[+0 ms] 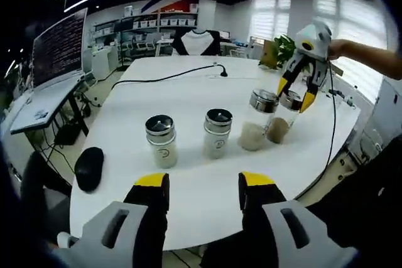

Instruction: Rotate the seasoning bottle until the label or dispensing opening points toward the visible target arrow and the bottle remains upright within the marked orientation range

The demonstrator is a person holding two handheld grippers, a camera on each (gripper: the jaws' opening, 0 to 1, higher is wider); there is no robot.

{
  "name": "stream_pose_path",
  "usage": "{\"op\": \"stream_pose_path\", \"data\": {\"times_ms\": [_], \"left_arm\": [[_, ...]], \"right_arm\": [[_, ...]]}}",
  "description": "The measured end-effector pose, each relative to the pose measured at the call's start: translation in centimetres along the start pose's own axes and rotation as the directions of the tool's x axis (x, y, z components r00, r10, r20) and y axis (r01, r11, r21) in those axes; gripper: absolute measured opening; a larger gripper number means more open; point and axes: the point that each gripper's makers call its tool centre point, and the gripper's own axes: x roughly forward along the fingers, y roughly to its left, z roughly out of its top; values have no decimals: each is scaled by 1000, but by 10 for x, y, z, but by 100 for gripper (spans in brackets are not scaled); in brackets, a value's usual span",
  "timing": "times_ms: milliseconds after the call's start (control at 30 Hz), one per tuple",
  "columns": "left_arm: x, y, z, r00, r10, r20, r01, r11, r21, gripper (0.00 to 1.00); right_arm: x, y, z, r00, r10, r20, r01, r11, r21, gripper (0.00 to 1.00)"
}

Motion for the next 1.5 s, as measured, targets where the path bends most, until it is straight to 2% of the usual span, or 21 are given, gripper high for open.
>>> {"op": "stream_pose_path", "data": {"times_ms": [200,567,667,867,933,1000,1133,1200,1233,1333,1400,1433,1467,1500], "left_arm": [[2,-2,8,1000,-1,12,0,999,53,49],[8,-4,5,1000,-9,-6,9,998,65,49],[9,-3,2,1000,3,-31,2,989,146,50],[10,-9,7,1000,-28,-2,28,992,126,53],[9,-9,10,999,-34,8,33,992,121,54],[7,-13,19,996,-63,59,58,995,87,55],[4,-11,22,994,-82,77,77,995,63,59],[2,-10,24,992,-88,95,84,996,40,62],[2,-10,24,991,-90,97,87,995,40,63],[-1,-7,25,990,-91,103,85,994,64,65],[-3,-3,27,989,-96,112,88,993,74,67],[-4,-2,27,988,-99,116,90,993,74,69],[-5,0,28,987,-104,124,95,993,76,70],[-6,0,30,983,-111,143,99,991,92,70]], "right_arm": [[1,-1,-1,1000,10,0,-10,1000,-5,37],[3,-4,-4,1000,-5,5,5,1000,3,37],[5,-4,-5,1000,-11,-10,11,1000,5,38],[8,-3,-6,999,-28,-21,29,999,19,38],[9,-6,-5,998,-62,-8,62,996,59,39],[10,-7,-5,995,-99,9,97,989,108,40],[10,-12,-4,978,-205,38,191,954,233,44],[8,-13,-2,963,-265,58,241,934,263,44],[6,-14,0,947,-312,75,275,910,311,45],[-1,-12,2,915,-392,101,322,856,404,46],[-7,-10,1,888,-449,96,361,812,459,49],[-11,-9,0,869,-487,89,386,778,495,51],[-13,-8,1,855,-512,85,404,758,512,53],[-18,-7,3,826,-555,97,430,733,528,55]]}}
